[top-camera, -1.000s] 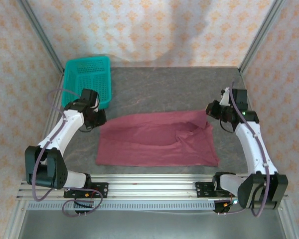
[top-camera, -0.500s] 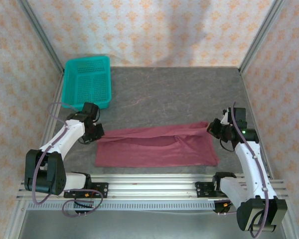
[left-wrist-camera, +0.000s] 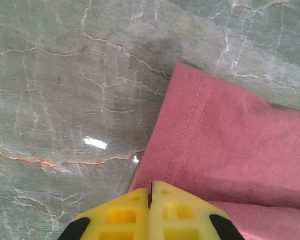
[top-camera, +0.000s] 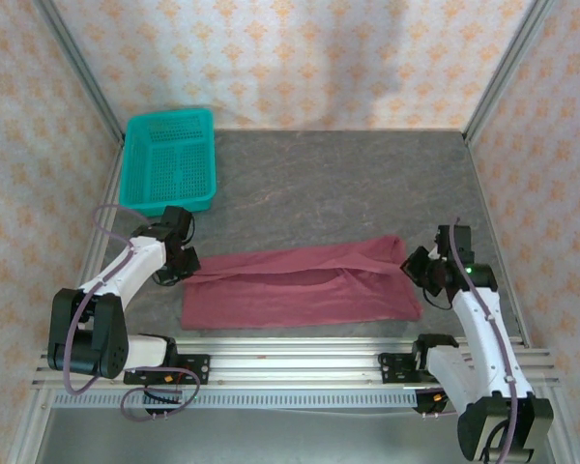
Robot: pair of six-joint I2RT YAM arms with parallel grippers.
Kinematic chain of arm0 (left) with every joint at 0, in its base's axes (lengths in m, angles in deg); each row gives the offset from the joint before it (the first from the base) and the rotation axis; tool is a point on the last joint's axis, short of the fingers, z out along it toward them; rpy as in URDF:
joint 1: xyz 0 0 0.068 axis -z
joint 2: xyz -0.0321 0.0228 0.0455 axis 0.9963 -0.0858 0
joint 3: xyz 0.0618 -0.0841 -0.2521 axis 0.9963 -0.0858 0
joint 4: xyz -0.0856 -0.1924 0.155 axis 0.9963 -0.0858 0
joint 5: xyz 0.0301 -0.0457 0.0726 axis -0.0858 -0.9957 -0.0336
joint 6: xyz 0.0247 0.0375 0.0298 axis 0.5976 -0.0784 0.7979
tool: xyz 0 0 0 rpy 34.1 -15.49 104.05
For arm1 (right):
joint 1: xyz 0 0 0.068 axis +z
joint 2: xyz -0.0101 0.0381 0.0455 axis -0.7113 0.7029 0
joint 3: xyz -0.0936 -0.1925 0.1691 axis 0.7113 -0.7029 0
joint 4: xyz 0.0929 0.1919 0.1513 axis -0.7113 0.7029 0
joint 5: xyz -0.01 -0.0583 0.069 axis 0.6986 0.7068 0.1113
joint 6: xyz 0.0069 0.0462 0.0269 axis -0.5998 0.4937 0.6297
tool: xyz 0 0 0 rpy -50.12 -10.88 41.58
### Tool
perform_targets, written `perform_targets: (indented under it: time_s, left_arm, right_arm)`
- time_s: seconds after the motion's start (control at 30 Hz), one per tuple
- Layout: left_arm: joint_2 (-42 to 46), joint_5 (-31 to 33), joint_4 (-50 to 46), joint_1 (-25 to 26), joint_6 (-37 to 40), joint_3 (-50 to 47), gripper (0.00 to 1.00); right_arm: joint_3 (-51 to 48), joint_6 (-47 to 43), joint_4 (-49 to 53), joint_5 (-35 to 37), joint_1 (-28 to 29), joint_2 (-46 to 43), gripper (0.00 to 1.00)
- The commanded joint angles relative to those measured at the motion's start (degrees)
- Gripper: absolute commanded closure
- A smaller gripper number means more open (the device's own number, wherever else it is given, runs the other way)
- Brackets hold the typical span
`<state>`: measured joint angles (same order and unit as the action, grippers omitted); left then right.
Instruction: Fold and stack the t-shirts
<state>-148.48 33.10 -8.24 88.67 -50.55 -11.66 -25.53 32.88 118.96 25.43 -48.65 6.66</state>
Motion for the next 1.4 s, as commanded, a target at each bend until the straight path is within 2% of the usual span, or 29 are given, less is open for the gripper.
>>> perform_targets:
  time_s: [0.0,0.07,0.2,0.23,0.3,0.37,0.47,0.57,0.63,0.7,0.8,1.0,1.17,1.37]
  left_arm:
    - [-0.27,3.89,-0.11,-0.61,-2.38,-1.00,0.94]
    - [1.31,4.96,-0.60,-0.61,-4.11,-1.09,0.86]
    - [9.32,7.40,-1.70,-0.57,-7.75,-0.81,0.68]
    - [11.79,7.31,-1.84,-0.52,-8.48,-0.60,0.64]
    - [17.40,7.09,-1.41,-0.34,-10.27,-0.69,0.52]
    - [21.89,5.54,-0.09,-0.21,-11.55,-1.20,0.43]
    - [23.97,-0.42,4.81,0.41,-11.36,-2.33,0.39]
    - [20.92,-4.59,6.66,1.66,-9.62,-1.50,0.39]
    - [18.77,-6.60,8.27,3.69,-7.69,-0.09,0.38]
    - [16.46,-7.13,9.80,7.82,-5.26,2.20,0.38]
    - [11.56,-5.42,9.76,14.56,-1.41,6.22,0.38]
    - [6.21,-6.15,12.50,22.78,1.25,9.66,0.37]
    - [6.02,-4.70,11.29,27.59,3.38,12.04,0.32]
    - [9.04,-2.41,7.88,30.05,3.96,15.85,0.26]
  right_arm:
    - [-1.01,4.04,1.57,4.21,-0.03,-0.72,1.00]
    - [-1.64,4.89,2.69,5.60,0.03,-0.93,0.98]
    - [-2.03,5.90,3.95,7.62,-0.02,-3.07,0.86]
    - [-1.99,6.20,3.97,7.71,0.00,-3.76,0.81]
    - [-1.66,6.59,4.33,8.19,-0.02,-5.11,0.64]
    - [-1.46,6.89,4.24,8.28,0.02,-6.08,0.55]
    - [-1.39,6.64,0.84,6.01,0.02,-6.21,0.44]
    - [-0.24,4.48,-2.46,2.04,0.06,-2.41,0.38]
    - [1.23,1.32,-3.75,-1.64,0.41,2.45,0.36]
    - [3.64,-2.03,-3.97,-4.80,2.17,9.15,0.36]
    - [7.69,-6.04,-4.00,-3.85,6.41,17.38,0.37]
    - [12.60,-9.29,-8.99,-6.09,12.59,29.18,0.43]
    - [14.17,-11.29,-11.88,-4.78,16.16,35.31,0.47]
    - [14.61,-13.33,-13.75,-4.08,17.61,39.38,0.52]
